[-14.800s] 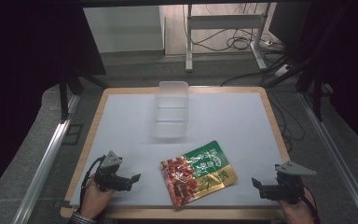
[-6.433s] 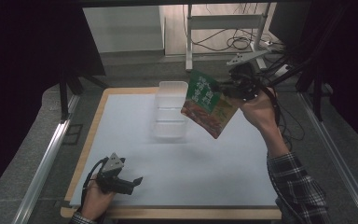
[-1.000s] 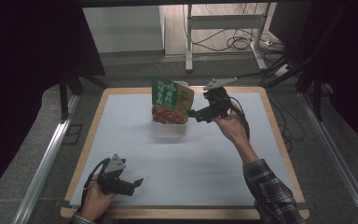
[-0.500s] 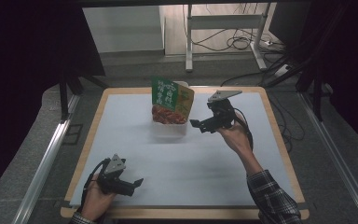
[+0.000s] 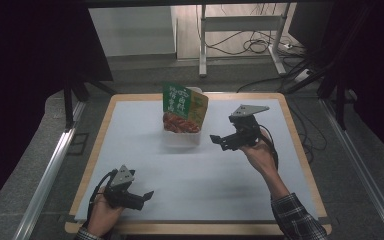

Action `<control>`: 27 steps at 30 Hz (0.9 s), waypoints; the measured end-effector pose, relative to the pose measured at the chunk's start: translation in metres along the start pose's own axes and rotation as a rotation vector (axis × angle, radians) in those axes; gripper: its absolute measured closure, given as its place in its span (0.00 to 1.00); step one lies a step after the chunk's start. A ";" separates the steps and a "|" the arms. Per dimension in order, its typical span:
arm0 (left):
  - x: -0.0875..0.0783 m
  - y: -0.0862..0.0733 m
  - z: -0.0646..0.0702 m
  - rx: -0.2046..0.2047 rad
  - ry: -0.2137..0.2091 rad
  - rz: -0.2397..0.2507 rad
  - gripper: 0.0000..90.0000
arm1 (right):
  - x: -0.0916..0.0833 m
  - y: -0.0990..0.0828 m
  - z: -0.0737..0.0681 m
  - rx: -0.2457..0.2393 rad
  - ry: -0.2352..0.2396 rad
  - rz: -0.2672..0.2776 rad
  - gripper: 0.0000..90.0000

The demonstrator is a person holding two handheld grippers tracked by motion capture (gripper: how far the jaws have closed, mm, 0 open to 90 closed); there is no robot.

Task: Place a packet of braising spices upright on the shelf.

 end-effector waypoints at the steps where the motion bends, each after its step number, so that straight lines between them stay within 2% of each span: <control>1: 0.000 0.000 0.000 -0.001 -0.001 0.000 0.00 | -0.001 -0.002 -0.001 -0.003 -0.001 -0.001 0.00; 11: -0.001 0.000 0.001 -0.012 -0.016 0.000 0.00 | -0.012 -0.016 -0.007 -0.030 -0.016 -0.011 0.00; 27: -0.001 0.001 0.001 -0.021 -0.027 0.011 0.00 | -0.022 -0.039 -0.012 -0.012 -0.024 -0.033 0.00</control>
Point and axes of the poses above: each handheld gripper's, and its own axes: x roughly forward along the jaws, y roughly out of its top, z roughly to its right, the point moved 8 cm from there along x, roughly forward along the jaws, and after that the axes turned 6 degrees about -x, right-handed, at the moved point
